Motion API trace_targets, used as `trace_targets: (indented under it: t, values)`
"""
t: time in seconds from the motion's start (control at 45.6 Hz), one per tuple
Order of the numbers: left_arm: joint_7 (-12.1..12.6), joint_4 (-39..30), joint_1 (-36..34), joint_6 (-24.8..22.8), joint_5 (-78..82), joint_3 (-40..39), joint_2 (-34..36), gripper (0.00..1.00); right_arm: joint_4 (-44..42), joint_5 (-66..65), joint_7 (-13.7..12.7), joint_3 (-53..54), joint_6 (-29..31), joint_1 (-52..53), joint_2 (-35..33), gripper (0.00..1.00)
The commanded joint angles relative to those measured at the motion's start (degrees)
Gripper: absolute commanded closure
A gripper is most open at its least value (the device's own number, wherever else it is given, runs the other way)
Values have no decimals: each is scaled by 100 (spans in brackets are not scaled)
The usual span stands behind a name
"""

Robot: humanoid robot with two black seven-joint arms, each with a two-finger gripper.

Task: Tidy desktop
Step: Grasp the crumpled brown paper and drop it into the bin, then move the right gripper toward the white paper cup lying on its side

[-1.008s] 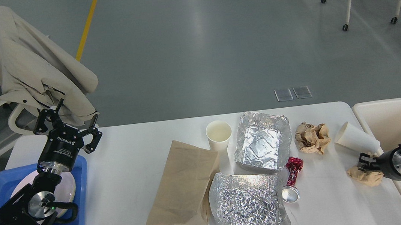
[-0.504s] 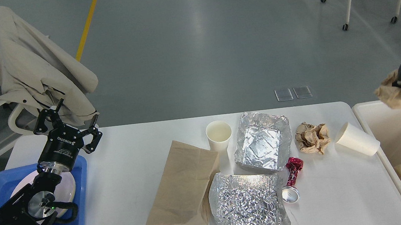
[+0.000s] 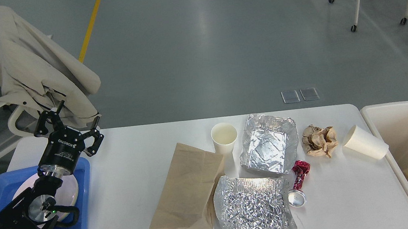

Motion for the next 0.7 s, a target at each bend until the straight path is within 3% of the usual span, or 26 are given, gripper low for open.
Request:
trace_targets:
  t: [0.0,0.11,0.219,0.307,0.438,0.46,0.482,0.504,0.526,0.548,0.679]
  values:
    - [-3,0,-2,0,0,8,0,0,-1452,60,179,90,-1985,-2892,184,100]
    - [-3,0,-2,0,0,8,0,0,-2586,822,206,503,-3270,-5397,904,100]
    - [-3,0,-2,0,0,8,0,0,-3790,2150,188,890,-3676,-7473,1695,100]
    - [-3,0,-2,0,0,8,0,0,-4442,2705,188,943,-3676,-8126,2188,100]
    - [-3,0,-2,0,0,8,0,0,-4425,2802,170,987,-3728,-8294,2312,97]
    - [-3,0,-2,0,0,8,0,0,-4416,2811,162,996,-3746,-8294,2338,90]
    - [-3,0,7,0,0,8,0,0,-4425,2811,162,1005,-3755,-8294,2365,75]
    - [-3,0,-2,0,0,8,0,0,-4425,2811,162,1022,-3755,-8294,2374,48]
    - [-3,0,-2,0,-8,8,0,0,-4425,2811,162,1048,-3764,-8294,2374,5]
    - [-3,0,-2,0,0,8,0,0,-4425,2811,162,1075,-3772,-8294,2374,0]
    - [-3,0,-2,0,0,8,0,0,-4416,2811,162,1145,-3755,-8329,2374,0]
